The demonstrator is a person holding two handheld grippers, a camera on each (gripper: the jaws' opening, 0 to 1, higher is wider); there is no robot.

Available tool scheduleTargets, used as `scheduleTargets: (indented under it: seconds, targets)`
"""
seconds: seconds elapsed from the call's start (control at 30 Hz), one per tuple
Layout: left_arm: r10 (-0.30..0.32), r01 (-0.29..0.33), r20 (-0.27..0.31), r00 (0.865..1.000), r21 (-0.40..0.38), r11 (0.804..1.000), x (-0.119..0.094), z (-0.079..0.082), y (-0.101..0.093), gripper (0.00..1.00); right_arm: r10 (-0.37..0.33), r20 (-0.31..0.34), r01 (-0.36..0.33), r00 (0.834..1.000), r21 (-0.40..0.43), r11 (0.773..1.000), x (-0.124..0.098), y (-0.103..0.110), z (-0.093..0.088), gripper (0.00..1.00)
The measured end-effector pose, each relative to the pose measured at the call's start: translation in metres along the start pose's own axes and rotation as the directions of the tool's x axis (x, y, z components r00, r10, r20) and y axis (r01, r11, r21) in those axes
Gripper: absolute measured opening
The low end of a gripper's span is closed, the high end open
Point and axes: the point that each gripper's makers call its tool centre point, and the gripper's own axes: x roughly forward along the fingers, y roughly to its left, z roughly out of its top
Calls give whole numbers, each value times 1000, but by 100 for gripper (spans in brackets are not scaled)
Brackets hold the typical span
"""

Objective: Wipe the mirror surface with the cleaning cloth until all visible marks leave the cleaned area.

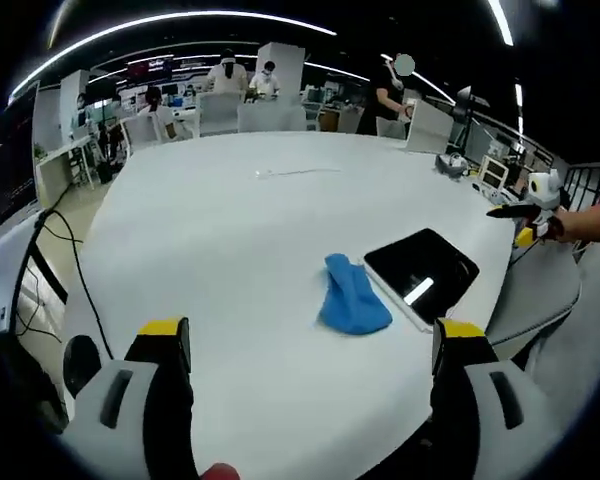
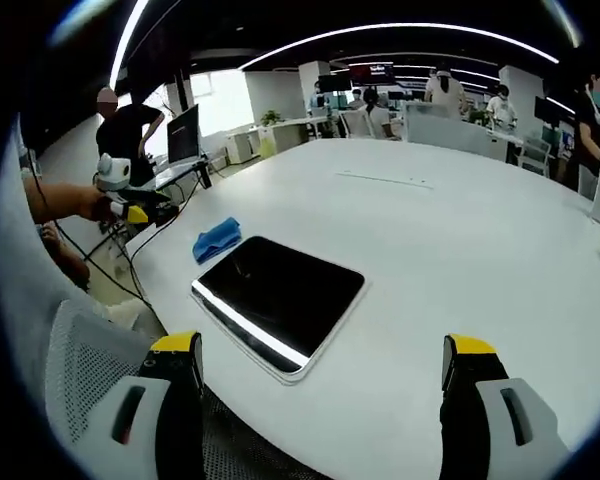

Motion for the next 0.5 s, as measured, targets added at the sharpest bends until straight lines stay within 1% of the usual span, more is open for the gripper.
scheduleTargets:
  seconds: [0.13, 0.2, 0.3, 0.4, 0.5]
  targets:
    - [16, -16, -16, 1000, 15, 1000, -2, -4, -3, 99, 13, 7, -13, 1000, 10, 1000, 8, -6, 4, 99]
    - [22, -22, -6, 1000, 15, 1000, 0, 1, -12, 99, 20, 16, -20, 1000, 4, 1000, 10, -7, 8, 99]
    - [26, -26, -8, 1000, 16, 1000, 3, 5, -15, 99, 19, 20, -19, 1000, -3, 1000, 7, -11, 11, 99]
    - [10, -9, -19, 1000, 32, 999, 5, 7, -22, 99, 15, 22, -15, 1000, 13, 1000, 3, -16, 8, 99]
    - [7, -6, -16, 1000, 36, 999, 6, 9, -22, 99, 23, 4, -23, 1000, 4, 1000, 2, -18, 3, 99]
